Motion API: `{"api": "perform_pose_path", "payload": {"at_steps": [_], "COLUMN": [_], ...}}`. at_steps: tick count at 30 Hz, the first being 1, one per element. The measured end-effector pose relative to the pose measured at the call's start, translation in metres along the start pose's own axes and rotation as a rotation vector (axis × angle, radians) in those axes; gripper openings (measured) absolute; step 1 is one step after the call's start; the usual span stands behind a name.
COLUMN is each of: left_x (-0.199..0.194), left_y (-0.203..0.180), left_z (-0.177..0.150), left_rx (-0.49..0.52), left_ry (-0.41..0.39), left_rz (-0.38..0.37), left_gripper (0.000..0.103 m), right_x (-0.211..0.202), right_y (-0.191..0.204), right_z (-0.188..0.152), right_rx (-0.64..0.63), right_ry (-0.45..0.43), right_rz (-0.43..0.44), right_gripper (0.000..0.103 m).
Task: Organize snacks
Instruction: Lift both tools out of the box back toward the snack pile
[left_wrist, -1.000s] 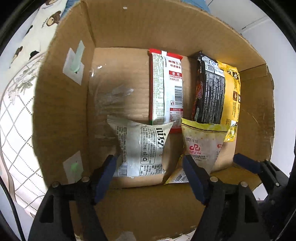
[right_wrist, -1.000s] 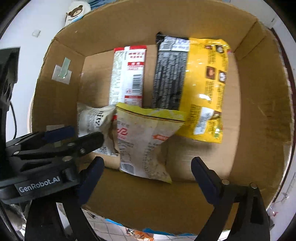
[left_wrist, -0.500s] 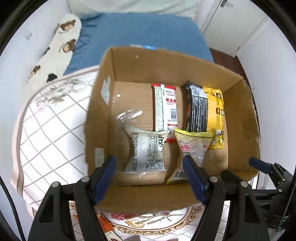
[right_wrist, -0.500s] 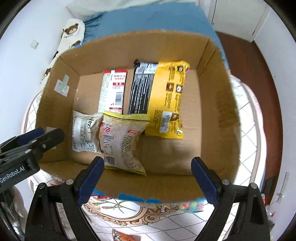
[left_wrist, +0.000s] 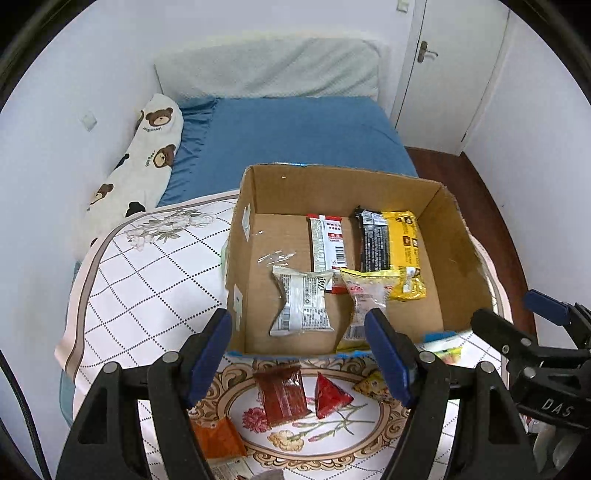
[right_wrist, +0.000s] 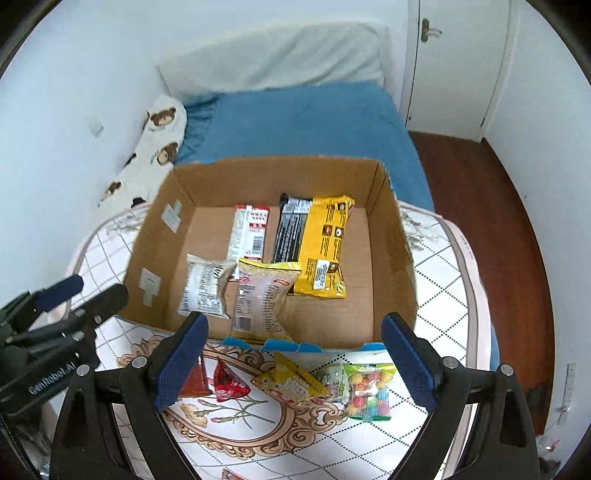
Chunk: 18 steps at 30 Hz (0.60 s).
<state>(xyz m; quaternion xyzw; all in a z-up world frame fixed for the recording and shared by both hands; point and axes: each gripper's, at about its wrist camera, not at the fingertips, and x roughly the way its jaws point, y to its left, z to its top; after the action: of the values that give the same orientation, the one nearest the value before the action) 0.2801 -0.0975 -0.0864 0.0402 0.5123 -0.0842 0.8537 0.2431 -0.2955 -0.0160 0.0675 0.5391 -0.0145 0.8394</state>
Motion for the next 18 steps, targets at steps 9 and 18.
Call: {"api": "perform_pose_path", "payload": {"at_steps": [9, 18], "left_x": [-0.037, -0.021], "left_y": [0.006, 0.041], "left_z": [-0.024, -0.114], "left_rx": [-0.031, -0.039], "left_ry": [-0.054, 0.099], "left_rz": [-0.021, 0.06], "left_gripper": [0.073, 0.073], "right_x": [-0.044, 0.014], "right_y": [0.004, 0.037], "right_z": [-0.026, -0.136], "right_rx": [0.028, -0.063], "right_ry": [-0.05, 0.276], "right_rz": [0.045, 0.16], "right_gripper": [0.097, 0.097]}}
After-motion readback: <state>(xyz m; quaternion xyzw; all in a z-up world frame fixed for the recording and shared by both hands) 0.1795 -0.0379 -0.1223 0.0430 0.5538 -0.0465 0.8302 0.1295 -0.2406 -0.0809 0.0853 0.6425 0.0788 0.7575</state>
